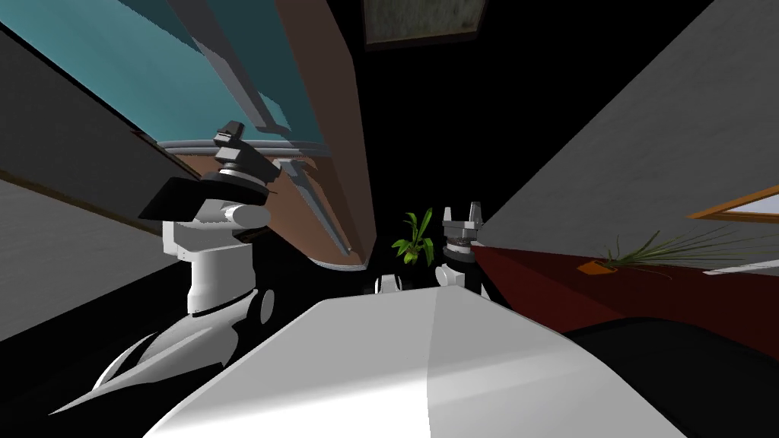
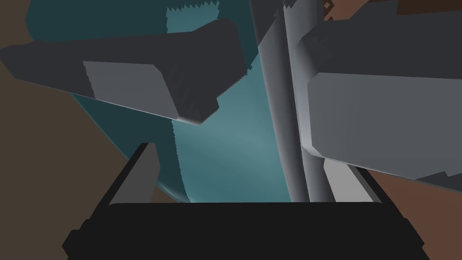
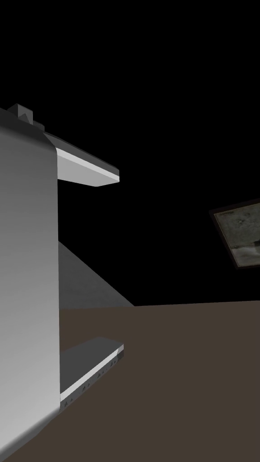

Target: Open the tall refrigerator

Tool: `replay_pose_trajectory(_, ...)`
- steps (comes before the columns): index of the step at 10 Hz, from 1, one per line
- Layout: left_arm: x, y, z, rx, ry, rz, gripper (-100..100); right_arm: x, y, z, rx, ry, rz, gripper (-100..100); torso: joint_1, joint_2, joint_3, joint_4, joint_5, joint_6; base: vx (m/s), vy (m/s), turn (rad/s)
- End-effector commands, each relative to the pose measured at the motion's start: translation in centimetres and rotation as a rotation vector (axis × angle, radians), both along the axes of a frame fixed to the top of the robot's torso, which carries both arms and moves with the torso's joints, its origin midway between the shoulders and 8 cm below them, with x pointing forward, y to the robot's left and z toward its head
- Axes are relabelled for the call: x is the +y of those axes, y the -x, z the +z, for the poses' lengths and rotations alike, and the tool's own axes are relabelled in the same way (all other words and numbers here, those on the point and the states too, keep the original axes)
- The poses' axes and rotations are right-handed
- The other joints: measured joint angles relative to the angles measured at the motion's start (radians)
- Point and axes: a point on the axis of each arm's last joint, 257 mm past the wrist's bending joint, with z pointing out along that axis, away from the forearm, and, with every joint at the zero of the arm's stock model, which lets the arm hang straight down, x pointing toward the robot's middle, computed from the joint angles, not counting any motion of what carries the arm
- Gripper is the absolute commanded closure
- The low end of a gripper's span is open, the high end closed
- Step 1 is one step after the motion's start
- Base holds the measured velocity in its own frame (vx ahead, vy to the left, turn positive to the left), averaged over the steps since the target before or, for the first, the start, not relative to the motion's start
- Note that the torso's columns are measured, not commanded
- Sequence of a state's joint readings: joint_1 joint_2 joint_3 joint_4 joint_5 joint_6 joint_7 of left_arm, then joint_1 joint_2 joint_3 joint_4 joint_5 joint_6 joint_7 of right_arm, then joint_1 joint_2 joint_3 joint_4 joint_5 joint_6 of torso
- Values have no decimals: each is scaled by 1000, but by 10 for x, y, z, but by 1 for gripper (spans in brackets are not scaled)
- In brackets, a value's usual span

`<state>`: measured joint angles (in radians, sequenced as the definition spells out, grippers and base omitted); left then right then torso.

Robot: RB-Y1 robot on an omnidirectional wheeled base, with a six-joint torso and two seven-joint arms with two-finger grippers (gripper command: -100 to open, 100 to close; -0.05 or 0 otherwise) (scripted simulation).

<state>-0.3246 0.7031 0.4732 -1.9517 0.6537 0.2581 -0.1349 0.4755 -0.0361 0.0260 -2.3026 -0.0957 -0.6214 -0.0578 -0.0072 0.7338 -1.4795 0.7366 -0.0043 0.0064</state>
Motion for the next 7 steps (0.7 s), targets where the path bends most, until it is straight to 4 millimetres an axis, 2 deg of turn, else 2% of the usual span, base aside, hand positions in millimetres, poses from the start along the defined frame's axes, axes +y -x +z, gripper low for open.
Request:
replay_pose_trajectory(1, 14, 21, -7, 21, -2, 42, -100, 0, 0, 0, 0, 0, 0, 0, 1, 0, 0, 0, 1, -3, 45, 35, -172)
replay_pose_trajectory(2, 11, 34, 7, -15, -14, 46, -100, 0, 0, 0, 0, 0, 0, 0, 2, -1, 0, -1, 2, -1, 32, 29, -85)
replay_pose_trajectory(3, 19, 43, -2, 14, -16, 73, -100, 0, 0, 0, 0, 0, 0, 0, 2, 1, 1, 0, 2, -3, 41, 24, -156)
replay_pose_trajectory(4, 20, 52, 7, -10, -22, 81, -100, 0, 0, 0, 0, 0, 0, 0, 2, 1, 1, 0, 2, -2, 28, 29, -101)
replay_pose_trajectory(5, 29, 57, -7, 30, -21, 109, -100, 0, 0, 0, 0, 0, 0, 0, 3, 1, 1, 0, 2, -4, 34, 38, -149)
replay_pose_trajectory(6, 27, 71, 6, -4, -34, 118, -100, 0, 0, 0, 0, 0, 0, 0, 5, 2, 2, 0, 3, -4, 26, 36, -106)
replay_pose_trajectory(7, 26, 65, 1, 6, -27, 111, -100, 0, 0, 0, 0, 0, 0, 0, 5, 3, 3, 1, 3, -5, 8, 15, -12)
